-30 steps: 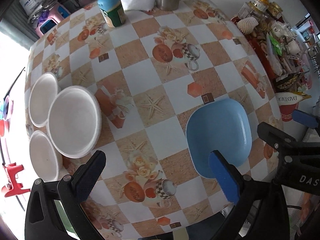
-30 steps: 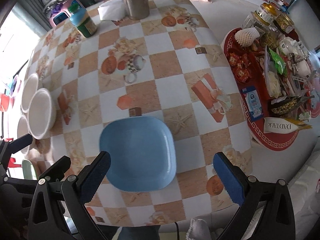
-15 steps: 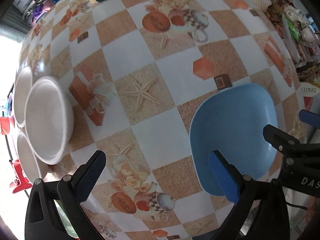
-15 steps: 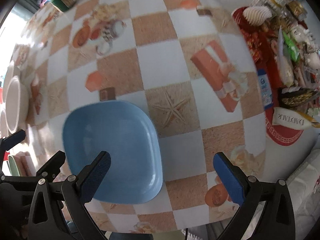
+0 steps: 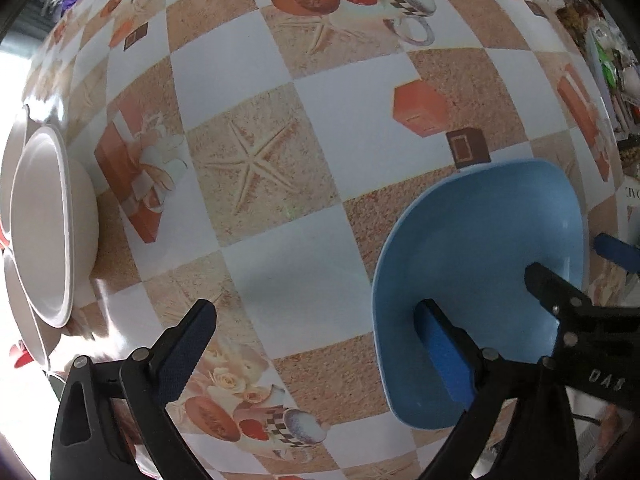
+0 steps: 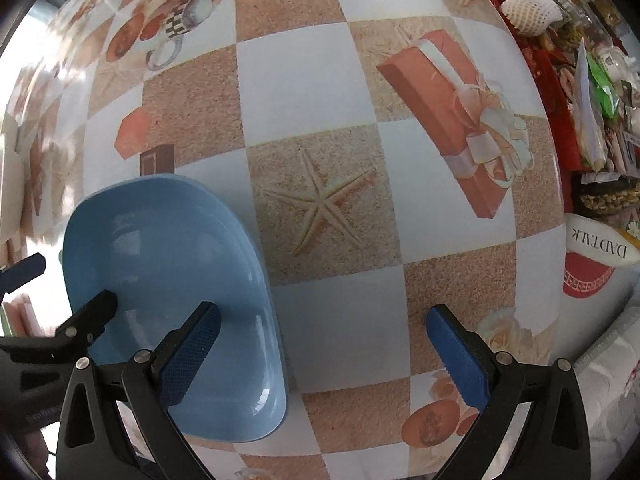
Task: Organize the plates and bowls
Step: 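Move the right gripper to the blue square plate, then grasp the rim of the blue plate with the right gripper, then lift the blue plate and carry it toward the green-pink stack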
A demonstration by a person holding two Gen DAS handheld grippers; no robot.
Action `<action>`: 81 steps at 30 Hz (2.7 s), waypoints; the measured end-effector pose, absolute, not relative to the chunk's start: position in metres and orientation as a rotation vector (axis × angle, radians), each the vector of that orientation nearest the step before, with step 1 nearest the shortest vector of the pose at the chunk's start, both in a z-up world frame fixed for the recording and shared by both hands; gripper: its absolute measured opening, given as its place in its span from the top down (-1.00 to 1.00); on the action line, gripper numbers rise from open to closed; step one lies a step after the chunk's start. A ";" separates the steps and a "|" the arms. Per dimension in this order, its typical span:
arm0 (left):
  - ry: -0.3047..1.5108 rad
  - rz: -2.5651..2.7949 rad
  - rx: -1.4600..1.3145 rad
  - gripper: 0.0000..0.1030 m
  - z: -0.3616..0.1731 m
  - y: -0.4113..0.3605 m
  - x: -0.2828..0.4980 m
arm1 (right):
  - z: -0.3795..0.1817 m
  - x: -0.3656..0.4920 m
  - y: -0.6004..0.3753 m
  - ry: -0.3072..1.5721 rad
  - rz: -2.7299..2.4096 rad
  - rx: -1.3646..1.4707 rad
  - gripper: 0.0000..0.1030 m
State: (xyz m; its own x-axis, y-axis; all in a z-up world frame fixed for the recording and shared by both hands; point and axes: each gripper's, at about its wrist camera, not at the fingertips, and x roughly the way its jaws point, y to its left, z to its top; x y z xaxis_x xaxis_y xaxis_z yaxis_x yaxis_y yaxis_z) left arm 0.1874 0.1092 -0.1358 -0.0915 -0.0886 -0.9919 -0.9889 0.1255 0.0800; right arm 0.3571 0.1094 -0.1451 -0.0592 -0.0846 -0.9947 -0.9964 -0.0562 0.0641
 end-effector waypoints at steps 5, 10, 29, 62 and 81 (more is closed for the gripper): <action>1.375 1.129 -1.177 -0.88 -0.138 0.112 0.186 | -0.142 0.358 0.104 1.298 1.253 -1.309 -1.00; 1.333 1.088 -1.198 -0.48 -0.133 0.105 0.194 | -0.131 0.346 0.093 1.292 1.293 -1.311 -0.52; 1.411 0.997 -1.128 0.36 -0.114 0.053 0.150 | -0.103 0.291 0.033 1.446 1.355 -1.320 0.60; 1.212 1.323 -1.220 0.36 -0.019 -0.033 -0.061 | -0.016 0.038 -0.003 1.334 1.626 -1.526 0.60; 1.221 1.564 -1.279 0.36 -0.010 -0.082 -0.165 | -0.029 -0.130 -0.069 1.352 1.800 -1.751 0.59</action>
State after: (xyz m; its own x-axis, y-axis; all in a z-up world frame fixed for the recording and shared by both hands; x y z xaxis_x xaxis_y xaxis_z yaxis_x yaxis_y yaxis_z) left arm -0.1649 -0.0819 -0.0104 -0.2086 -0.0129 -0.9779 -0.9456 -0.2527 0.2051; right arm -0.1298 -0.0691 -0.0291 -0.2201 -0.3901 -0.8941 -0.7503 -0.5181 0.4107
